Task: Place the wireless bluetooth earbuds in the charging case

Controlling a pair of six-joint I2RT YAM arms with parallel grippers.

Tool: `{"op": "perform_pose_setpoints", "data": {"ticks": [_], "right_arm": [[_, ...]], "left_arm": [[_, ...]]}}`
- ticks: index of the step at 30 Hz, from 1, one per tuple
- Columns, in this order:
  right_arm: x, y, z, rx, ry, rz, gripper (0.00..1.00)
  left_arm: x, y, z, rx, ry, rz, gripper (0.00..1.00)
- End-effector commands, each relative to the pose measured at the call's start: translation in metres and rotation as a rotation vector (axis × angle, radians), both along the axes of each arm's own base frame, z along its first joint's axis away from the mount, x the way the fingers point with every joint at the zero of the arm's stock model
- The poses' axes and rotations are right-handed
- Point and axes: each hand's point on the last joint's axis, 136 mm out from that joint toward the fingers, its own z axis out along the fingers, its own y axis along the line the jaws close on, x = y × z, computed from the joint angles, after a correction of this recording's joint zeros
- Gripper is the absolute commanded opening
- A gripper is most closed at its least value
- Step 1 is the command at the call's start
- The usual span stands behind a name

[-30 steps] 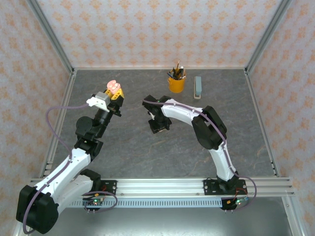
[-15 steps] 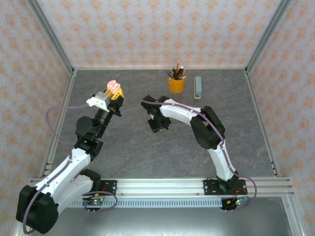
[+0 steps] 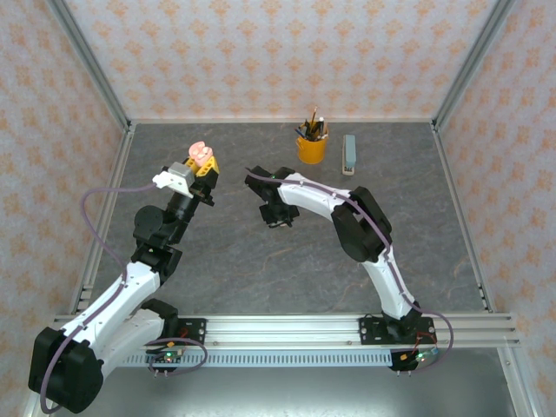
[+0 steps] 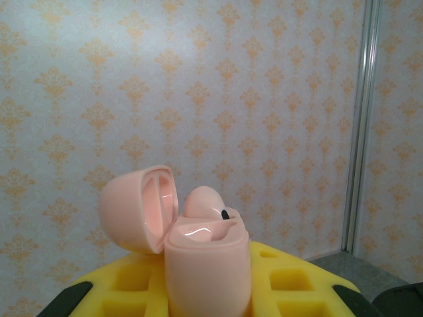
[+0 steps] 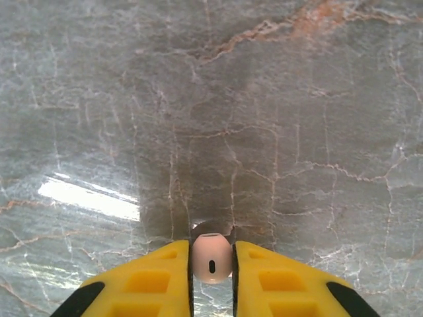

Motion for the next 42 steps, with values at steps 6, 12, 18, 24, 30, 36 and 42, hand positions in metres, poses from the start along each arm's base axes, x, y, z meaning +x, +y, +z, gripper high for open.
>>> {"op": "perform_pose_setpoints", "data": {"ticks": [6, 12, 18, 24, 30, 36, 42], "right_arm": [[-0.014, 0.014, -0.001, 0.159, 0.061, -0.242, 0.20], [-0.015, 0.013, 0.003, 0.185, 0.056, -0.306, 0.20], [-0.019, 0.013, 0.006, 0.228, 0.060, -0.372, 0.34], [-0.023, 0.014, 0.011, 0.224, 0.062, -0.323, 0.35], [-0.037, 0.008, 0.004, 0.175, 0.080, -0.264, 0.41], [-0.047, 0.004, 0.004, 0.174, 0.067, -0.266, 0.51], [-0.051, 0.004, 0.016, 0.219, 0.038, -0.251, 0.52]], "left_arm": [[-0.005, 0.006, 0.010, -0.027, -0.039, 0.011, 0.00], [-0.007, 0.006, 0.011, -0.030, -0.042, 0.011, 0.00], [-0.008, 0.006, 0.011, -0.028, -0.042, 0.009, 0.00], [-0.008, 0.006, 0.011, -0.029, -0.041, 0.006, 0.00], [-0.007, 0.005, 0.010, -0.030, -0.037, 0.004, 0.00], [-0.005, 0.004, 0.009, -0.027, -0.034, 0.001, 0.00], [-0.004, 0.003, 0.010, -0.022, -0.034, 0.000, 0.00]]}}
